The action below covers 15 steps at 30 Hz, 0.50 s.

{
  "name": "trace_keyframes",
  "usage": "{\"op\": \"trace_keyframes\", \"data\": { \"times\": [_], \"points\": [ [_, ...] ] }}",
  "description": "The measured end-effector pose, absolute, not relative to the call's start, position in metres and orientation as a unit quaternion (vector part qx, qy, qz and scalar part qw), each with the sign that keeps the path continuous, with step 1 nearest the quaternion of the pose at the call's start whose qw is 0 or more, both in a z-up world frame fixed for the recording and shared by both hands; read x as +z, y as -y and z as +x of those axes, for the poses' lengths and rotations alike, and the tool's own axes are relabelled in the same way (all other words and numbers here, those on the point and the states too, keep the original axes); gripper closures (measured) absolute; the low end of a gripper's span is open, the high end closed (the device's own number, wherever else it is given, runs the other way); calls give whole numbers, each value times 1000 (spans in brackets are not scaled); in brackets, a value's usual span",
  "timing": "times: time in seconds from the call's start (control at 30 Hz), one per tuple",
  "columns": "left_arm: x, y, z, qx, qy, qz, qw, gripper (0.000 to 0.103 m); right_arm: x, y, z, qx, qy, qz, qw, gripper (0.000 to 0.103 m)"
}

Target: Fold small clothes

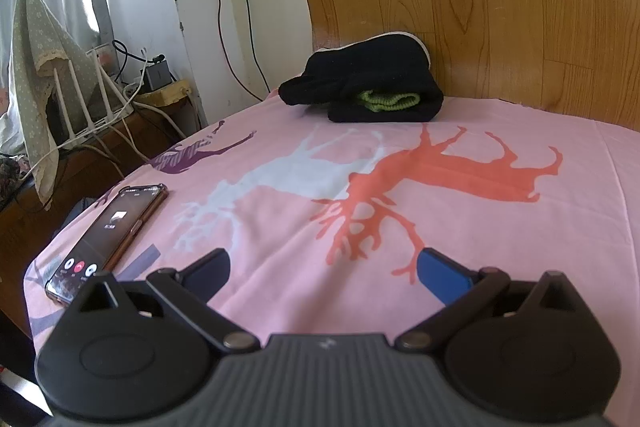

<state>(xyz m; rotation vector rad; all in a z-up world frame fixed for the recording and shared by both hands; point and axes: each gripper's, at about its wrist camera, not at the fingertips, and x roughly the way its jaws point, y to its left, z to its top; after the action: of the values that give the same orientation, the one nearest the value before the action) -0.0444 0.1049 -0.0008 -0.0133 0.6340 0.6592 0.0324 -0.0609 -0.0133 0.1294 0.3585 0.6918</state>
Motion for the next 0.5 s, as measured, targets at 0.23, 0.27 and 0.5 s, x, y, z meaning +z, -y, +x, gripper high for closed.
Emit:
{"op": "trace_keyframes", "data": {
  "times": [0.23,0.27,0.5],
  "points": [
    [0,-104,-45,319,-305,-4,897,0,-13,61,32,337,-174,64,923,0],
    [0,-104,-45,320,-305,-3,897,0,-13,61,32,337,-174,64,923,0],
    [0,-103,-44,321,-304,-1,897,0,-12,61,32,337,-174,64,923,0]
  ]
}}
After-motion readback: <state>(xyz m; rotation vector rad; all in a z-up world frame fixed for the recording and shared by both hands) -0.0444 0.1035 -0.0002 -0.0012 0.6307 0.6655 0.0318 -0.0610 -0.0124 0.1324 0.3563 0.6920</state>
